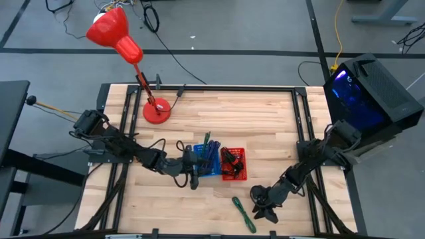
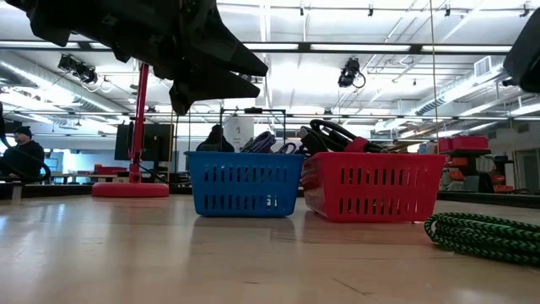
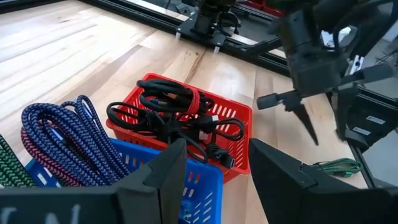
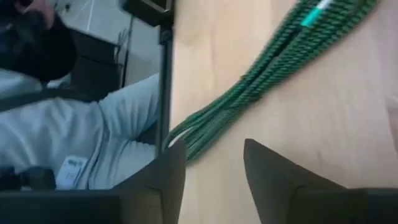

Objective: Pick & Place USB Port
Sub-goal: Put the green charger cable into the blue bin

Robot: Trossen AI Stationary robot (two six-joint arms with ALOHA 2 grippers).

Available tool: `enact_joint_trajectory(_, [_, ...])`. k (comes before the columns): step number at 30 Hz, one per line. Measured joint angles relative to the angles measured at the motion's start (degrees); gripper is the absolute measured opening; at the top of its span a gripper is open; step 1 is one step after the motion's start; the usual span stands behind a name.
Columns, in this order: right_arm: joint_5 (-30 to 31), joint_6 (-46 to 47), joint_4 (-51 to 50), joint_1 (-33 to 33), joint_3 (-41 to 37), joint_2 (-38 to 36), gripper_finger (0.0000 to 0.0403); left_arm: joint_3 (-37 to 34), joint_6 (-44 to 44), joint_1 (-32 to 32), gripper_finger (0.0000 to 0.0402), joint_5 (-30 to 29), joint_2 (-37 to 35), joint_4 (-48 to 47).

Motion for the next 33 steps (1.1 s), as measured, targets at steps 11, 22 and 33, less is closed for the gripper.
enact_joint_trajectory(11, [1.2, -1.8, 0.9, 0.0, 4.6, 6.1, 0.0169, 0.0, -0.1, 0.0, 0.0177, -0.1, 0.0, -0.4])
enact_joint_trajectory(22, [2.4, -5.8, -8.3, 0.0, 10.8, 8.9, 0.0169, 0.0, -0.2, 0.0, 0.0177, -0.1, 0.0, -1.0])
enact_joint_trajectory(33, [6.3, -2.5, -12.0, 0.0, 11.1, 9.2, 0.0147, 0.0, -0.2, 0.0, 0.0177, -0.1, 0.0, -1.2])
